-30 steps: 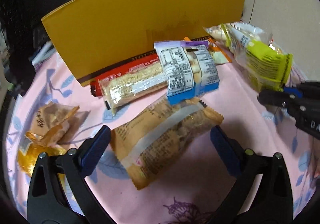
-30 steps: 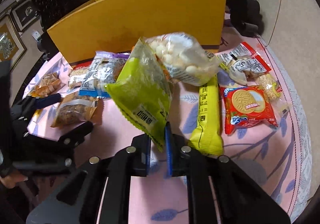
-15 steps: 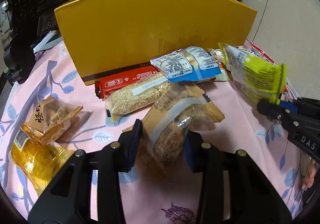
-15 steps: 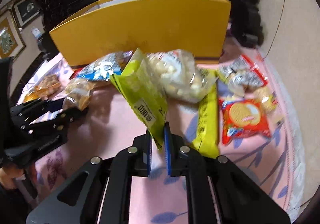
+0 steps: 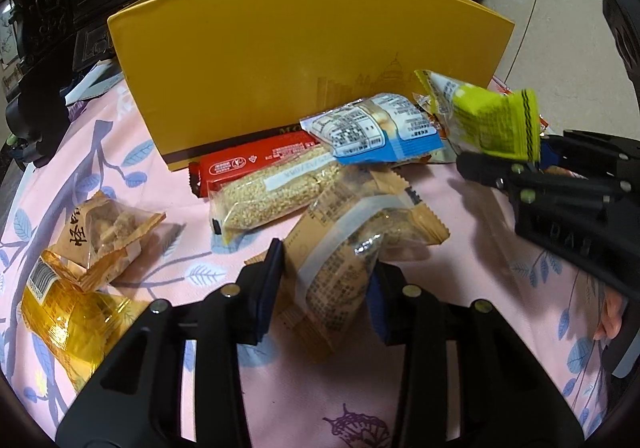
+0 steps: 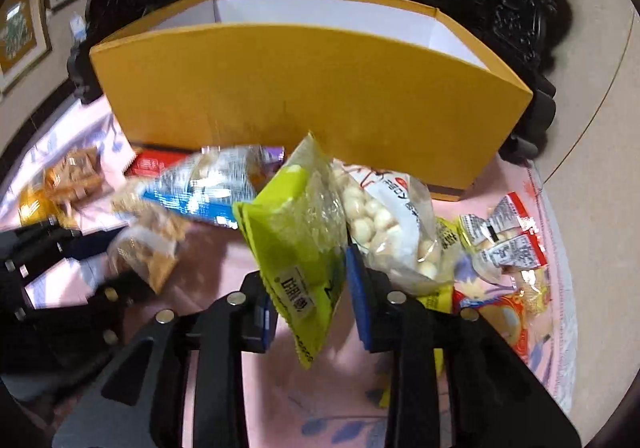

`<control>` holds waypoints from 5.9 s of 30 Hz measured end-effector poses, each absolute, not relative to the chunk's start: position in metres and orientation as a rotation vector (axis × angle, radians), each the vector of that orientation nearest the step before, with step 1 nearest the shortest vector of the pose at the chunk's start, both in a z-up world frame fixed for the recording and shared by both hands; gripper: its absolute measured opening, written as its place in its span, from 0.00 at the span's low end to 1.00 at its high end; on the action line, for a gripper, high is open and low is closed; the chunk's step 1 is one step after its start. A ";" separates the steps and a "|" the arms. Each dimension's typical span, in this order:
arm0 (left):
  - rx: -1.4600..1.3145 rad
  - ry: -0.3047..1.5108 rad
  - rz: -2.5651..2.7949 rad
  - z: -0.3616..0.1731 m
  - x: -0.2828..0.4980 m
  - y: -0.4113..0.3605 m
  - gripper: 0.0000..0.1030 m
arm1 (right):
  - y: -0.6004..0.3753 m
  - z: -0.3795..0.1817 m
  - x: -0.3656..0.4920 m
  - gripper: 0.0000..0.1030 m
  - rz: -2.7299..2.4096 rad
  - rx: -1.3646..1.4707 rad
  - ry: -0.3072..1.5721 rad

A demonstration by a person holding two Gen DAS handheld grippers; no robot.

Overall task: Organize snacks
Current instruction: 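Grasp the green seed bag with the right tool while the left tool grasps the tan pastry bag, then carry both bags into the yellow box and open both tools, then move both tools back over the remaining snacks, then grasp the blue-and-white packet with the right tool while the left tool grasps the yellow translucent bag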

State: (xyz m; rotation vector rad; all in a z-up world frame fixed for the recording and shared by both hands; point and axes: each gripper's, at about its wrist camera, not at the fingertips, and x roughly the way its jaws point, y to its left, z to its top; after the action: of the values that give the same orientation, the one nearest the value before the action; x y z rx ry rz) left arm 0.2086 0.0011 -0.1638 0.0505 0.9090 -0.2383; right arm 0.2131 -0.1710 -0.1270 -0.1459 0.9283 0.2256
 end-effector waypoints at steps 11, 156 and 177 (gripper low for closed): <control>-0.032 0.880 -0.218 -0.155 0.199 0.010 0.30 | -0.190 -0.097 0.171 0.17 0.279 -0.024 0.862; -0.173 0.834 0.145 -0.151 0.158 0.163 0.21 | -0.103 -0.118 0.208 0.45 0.325 0.026 0.884; -0.083 0.895 -0.072 -0.164 0.148 0.087 0.03 | -0.105 -0.108 0.170 0.45 0.368 0.000 0.870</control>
State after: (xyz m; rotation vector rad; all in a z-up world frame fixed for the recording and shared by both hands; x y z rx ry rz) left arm 0.1478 0.0870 -0.1643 -0.0832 0.8951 -0.0722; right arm 0.1696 -0.1046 -0.1083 0.0000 0.8701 0.3682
